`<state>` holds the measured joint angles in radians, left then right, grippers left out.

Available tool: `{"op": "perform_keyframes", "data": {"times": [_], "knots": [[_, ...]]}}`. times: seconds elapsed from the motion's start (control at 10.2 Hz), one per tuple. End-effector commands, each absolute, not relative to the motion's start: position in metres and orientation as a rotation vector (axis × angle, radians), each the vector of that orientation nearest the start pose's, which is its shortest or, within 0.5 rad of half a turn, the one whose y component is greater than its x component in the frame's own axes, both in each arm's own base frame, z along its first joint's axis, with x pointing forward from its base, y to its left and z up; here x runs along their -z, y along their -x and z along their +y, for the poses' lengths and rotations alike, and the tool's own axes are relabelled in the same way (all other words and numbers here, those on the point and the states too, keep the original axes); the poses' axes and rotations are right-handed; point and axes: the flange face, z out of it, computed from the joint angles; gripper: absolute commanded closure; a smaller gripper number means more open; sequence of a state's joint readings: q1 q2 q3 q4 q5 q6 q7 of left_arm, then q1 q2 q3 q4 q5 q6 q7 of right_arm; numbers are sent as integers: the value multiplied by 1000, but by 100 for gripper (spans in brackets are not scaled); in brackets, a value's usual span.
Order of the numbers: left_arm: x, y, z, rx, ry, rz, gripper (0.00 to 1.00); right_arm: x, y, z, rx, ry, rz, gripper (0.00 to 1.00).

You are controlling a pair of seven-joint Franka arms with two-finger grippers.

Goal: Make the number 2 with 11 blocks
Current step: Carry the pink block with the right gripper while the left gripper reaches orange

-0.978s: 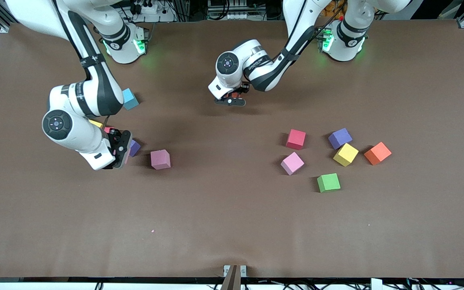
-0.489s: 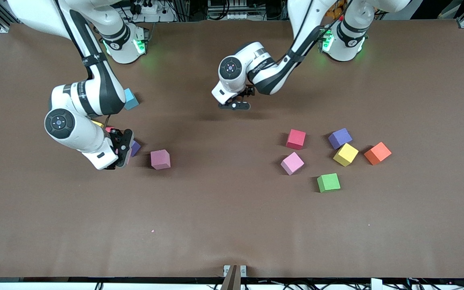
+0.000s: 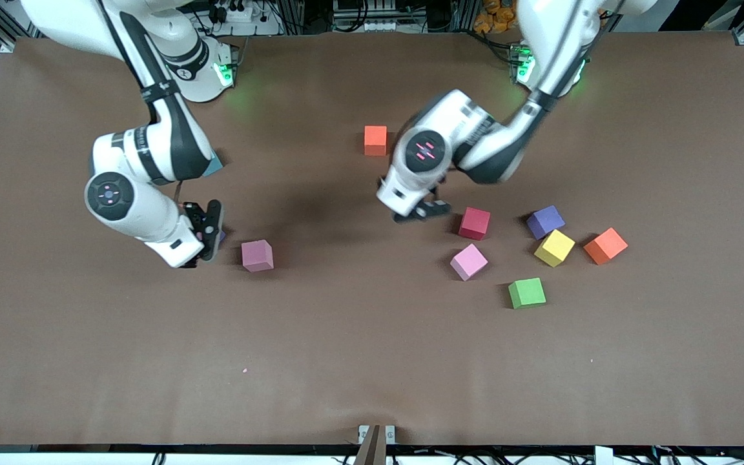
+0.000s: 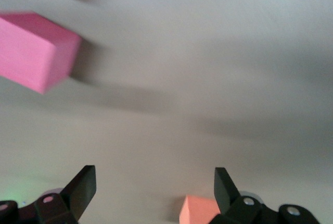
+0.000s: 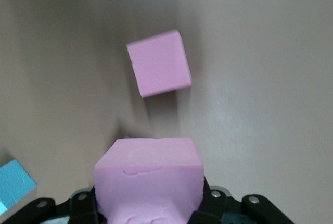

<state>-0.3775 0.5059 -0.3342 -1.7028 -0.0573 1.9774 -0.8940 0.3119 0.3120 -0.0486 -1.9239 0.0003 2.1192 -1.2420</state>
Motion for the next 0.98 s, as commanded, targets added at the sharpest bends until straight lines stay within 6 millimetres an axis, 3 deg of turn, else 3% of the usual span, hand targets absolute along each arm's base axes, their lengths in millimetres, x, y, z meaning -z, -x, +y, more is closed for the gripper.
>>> {"op": "perform_keyframes", "data": {"times": [0.0, 0.2, 0.29, 0.39, 0.59, 0.88], "knots": [[-303, -545, -344, -451, 3052, -505, 0, -327, -573, 180, -164, 2229, -2134, 56], [-318, -581, -275, -367, 2982, -538, 0, -324, -563, 205, -147, 2211, -2099, 57], [-326, -596, -231, -370, 2957, -622, 0, -325, -554, 228, -153, 2212, -2103, 57], [-335, -616, -170, -365, 2951, -740, 0, -326, -541, 258, -157, 2238, -2086, 57], [-351, -633, -81, -349, 2939, -871, 0, -325, -519, 303, -158, 2271, -2070, 57], [-340, -638, 7, -370, 2881, -1028, 0, -322, -483, 355, -172, 2253, -2107, 57]]}}
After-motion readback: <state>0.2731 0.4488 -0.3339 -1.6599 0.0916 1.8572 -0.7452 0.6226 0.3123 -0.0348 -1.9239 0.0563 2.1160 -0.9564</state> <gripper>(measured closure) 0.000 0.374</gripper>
